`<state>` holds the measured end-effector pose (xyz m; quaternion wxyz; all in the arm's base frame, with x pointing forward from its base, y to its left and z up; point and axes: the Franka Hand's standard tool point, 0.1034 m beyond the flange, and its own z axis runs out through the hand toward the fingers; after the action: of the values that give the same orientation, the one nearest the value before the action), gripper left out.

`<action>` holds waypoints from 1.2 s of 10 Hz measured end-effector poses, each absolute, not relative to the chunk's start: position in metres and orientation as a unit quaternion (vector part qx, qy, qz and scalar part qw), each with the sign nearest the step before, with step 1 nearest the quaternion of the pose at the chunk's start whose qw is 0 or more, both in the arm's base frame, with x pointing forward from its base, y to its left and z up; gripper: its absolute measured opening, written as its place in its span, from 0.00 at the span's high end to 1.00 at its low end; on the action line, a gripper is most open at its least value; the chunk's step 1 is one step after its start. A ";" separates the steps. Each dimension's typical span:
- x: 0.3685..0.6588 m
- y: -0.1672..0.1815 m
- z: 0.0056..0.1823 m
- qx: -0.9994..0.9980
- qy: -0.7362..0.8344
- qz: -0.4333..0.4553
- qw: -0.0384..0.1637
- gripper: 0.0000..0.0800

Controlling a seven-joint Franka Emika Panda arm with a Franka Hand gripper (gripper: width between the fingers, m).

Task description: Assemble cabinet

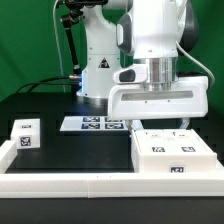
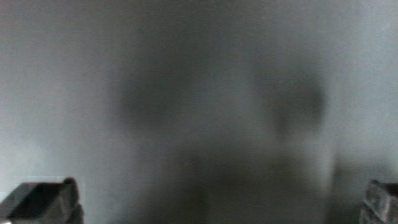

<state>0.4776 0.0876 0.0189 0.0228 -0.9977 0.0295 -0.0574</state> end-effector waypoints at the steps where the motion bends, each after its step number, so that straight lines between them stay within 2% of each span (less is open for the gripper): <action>1: 0.478 0.087 0.018 -0.998 0.025 -0.058 0.022 0.00; 3: 0.488 0.087 0.009 -0.998 0.024 -0.058 0.022 0.00; 9: 0.504 0.086 0.006 -0.997 0.001 -0.077 0.023 0.00; 10: 0.503 0.085 0.006 -0.996 -0.001 -0.081 0.023 0.12; 11: 0.502 0.085 0.006 -0.996 -0.001 -0.082 0.024 0.34; 12: 0.501 0.086 0.006 -0.996 -0.002 -0.083 0.024 0.34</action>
Offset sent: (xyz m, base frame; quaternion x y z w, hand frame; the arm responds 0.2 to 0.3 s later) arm 0.0273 -0.0029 -0.0168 -0.0051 0.0083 0.0035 0.9999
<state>0.5011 0.0860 0.0056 0.0239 -0.9963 -0.0018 -0.0827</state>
